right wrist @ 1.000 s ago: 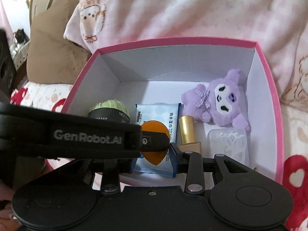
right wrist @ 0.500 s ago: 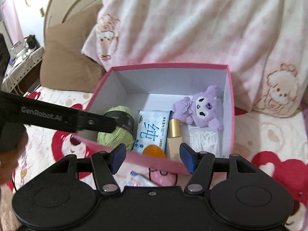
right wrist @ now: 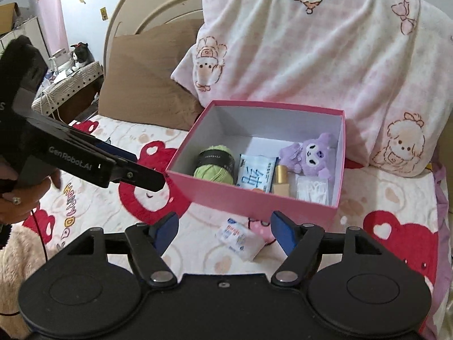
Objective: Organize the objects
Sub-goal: 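Raise both grippers out of the box toward the white tissue pack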
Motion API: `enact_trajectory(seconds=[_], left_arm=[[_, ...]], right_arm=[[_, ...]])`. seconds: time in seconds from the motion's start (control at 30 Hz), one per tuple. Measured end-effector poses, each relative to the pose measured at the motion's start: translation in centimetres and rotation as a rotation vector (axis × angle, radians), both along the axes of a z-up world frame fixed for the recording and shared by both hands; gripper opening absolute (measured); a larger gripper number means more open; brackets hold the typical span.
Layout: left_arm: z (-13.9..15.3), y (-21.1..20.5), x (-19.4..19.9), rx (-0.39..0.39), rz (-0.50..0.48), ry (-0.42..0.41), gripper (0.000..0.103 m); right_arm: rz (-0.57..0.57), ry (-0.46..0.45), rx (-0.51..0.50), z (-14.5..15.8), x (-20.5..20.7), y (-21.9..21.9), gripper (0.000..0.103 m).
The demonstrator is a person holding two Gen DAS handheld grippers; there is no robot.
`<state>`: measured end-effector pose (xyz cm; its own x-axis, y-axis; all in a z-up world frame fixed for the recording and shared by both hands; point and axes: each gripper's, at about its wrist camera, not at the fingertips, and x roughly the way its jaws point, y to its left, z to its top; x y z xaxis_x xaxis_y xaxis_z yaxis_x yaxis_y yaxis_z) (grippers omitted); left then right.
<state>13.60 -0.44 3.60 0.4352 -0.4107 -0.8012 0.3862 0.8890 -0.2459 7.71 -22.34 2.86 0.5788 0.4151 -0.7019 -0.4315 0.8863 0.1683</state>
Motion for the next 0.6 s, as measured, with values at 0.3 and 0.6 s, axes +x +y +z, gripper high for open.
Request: enact_trajectory(seconds=[0.3,0.6], left_arm=[[-3.5,-0.3,-1.1,0.046,-0.026,0.031,0.08],[-8.1,-1.6,0.0,0.085,-0.013,0.041,0.08]], right_arm=[[-0.004,0.072,0.002,-2.8,-1.1,0.0,0.079],[-0.022,0.108,-0.049,-7.2,0.0,0.6,0.079]])
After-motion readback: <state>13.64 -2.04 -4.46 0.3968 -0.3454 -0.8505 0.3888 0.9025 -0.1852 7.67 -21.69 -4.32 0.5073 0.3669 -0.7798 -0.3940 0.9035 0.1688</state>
